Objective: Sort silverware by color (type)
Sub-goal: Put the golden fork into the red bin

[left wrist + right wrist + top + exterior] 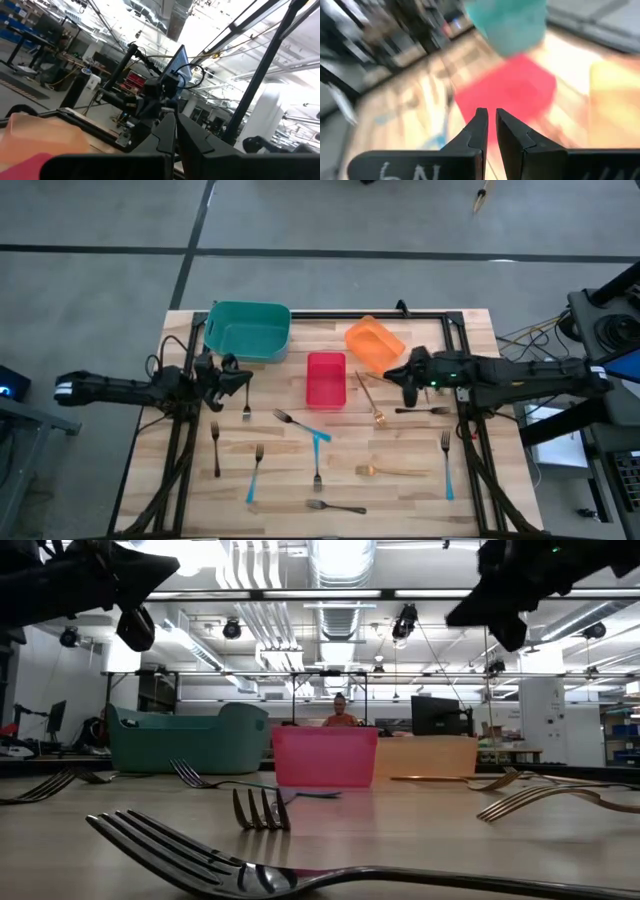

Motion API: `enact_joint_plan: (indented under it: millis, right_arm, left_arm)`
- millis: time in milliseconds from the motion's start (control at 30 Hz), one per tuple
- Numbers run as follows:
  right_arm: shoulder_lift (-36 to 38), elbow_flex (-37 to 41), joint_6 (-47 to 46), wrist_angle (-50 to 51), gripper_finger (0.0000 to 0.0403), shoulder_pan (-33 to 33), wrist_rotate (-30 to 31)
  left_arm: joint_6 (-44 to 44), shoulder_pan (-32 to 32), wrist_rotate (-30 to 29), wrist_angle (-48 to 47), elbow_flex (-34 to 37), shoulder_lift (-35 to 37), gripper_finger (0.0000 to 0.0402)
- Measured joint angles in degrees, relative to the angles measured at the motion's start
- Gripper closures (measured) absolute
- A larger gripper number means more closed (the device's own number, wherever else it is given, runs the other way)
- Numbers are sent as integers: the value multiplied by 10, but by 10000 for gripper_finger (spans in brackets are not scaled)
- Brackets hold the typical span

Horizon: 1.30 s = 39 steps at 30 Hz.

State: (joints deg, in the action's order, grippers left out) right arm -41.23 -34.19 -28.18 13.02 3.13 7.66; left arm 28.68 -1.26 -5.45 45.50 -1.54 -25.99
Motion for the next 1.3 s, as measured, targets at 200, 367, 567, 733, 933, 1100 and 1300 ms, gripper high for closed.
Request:
enact_joint_plan:
  millis: [200, 367, 567, 733, 933, 1100, 1300]
  right_arm:
    - [-68, -92, -29, 156, 374, 21, -2]
    - [-123, -153, -16, 234, 374, 38, -4]
    - [-186, -212, 45, 287, 374, 42, -6]
    - [-228, -239, 118, 293, 374, 42, -7]
    - [-270, -260, 132, 341, 374, 42, -22]
    - [-292, -262, 153, 348, 374, 41, -106]
    - [-315, -263, 105, 342, 374, 41, -193]
  left_arm:
    - [-6, 0, 0, -1, -14, -16, 402]
    - [-42, 0, -39, 0, -27, -30, 402]
    - [-62, 0, -45, -1, -33, -52, 402]
    - [-62, -1, -45, -2, -33, -81, 402]
    - [-112, -1, -71, -1, -36, -106, 402]
    - [-224, -1, -106, -1, -62, -117, 402]
    - [-343, -1, -106, -5, -96, -134, 402]
